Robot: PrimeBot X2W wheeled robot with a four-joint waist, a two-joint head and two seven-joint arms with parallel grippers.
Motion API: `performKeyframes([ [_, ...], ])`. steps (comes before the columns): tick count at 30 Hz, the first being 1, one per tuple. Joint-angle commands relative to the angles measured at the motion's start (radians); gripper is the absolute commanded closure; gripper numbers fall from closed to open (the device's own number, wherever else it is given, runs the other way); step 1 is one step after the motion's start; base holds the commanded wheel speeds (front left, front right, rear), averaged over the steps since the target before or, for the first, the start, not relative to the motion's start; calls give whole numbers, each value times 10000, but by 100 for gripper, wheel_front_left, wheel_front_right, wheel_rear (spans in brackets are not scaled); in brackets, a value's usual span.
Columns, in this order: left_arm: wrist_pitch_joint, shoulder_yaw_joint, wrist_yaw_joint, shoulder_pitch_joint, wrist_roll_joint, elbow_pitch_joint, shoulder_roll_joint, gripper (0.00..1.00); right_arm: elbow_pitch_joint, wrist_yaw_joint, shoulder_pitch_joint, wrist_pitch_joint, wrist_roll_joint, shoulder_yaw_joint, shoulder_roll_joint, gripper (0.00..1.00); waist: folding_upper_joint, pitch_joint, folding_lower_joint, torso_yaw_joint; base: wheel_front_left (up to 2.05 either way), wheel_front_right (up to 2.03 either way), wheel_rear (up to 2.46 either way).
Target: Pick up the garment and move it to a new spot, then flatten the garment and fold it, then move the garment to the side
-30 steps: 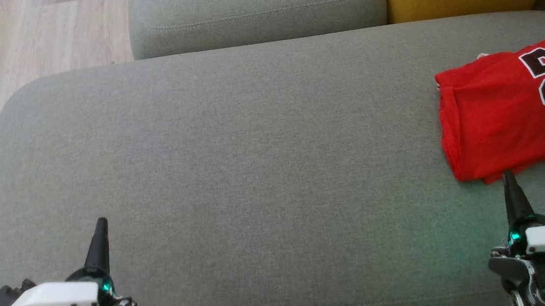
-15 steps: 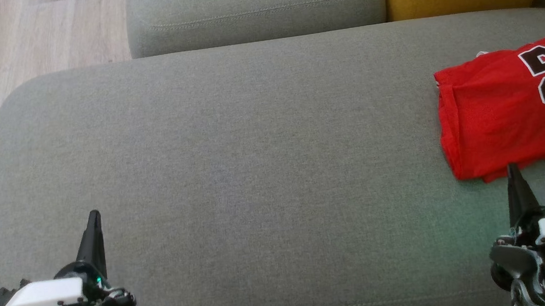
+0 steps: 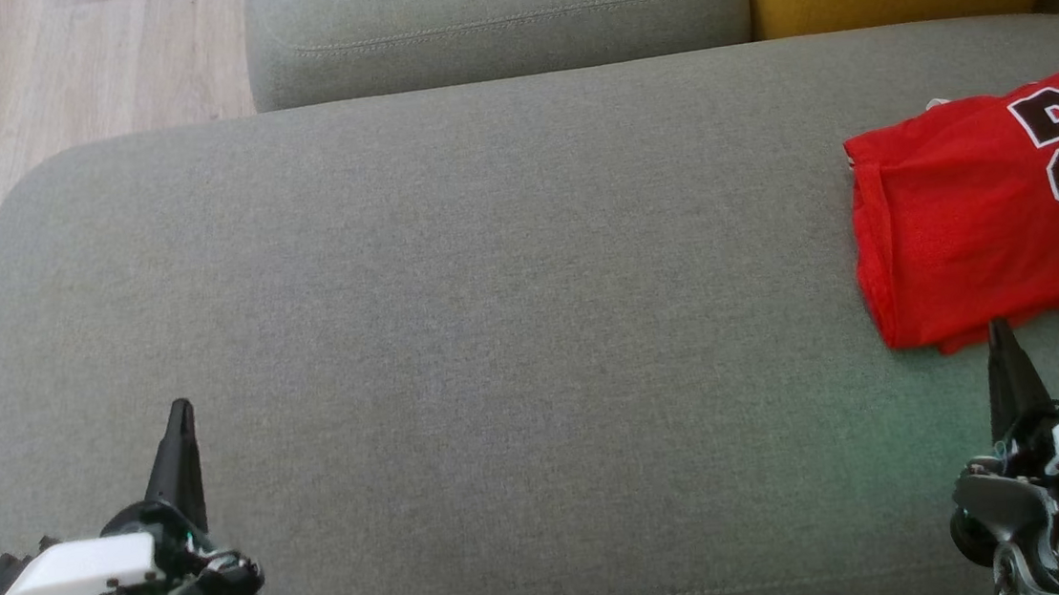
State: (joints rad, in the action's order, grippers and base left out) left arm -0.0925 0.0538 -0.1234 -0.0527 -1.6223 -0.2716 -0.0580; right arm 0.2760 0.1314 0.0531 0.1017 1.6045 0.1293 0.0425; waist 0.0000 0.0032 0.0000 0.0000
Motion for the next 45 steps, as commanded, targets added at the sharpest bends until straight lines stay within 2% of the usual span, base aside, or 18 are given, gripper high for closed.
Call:
performKeyframes([
  [1, -53, 408, -73, -537, -22, 270, -63, 100, -315, -7, 544, 82, 75, -197, 114, 100, 0, -1, 0, 0, 0, 0, 0],
  [45, -126, 499, -73, -545, 54, 268, 1, 100, -314, -7, 547, 103, 53, -170, 95, 100, 0, -1, 0, 0, 0, 0, 0],
])
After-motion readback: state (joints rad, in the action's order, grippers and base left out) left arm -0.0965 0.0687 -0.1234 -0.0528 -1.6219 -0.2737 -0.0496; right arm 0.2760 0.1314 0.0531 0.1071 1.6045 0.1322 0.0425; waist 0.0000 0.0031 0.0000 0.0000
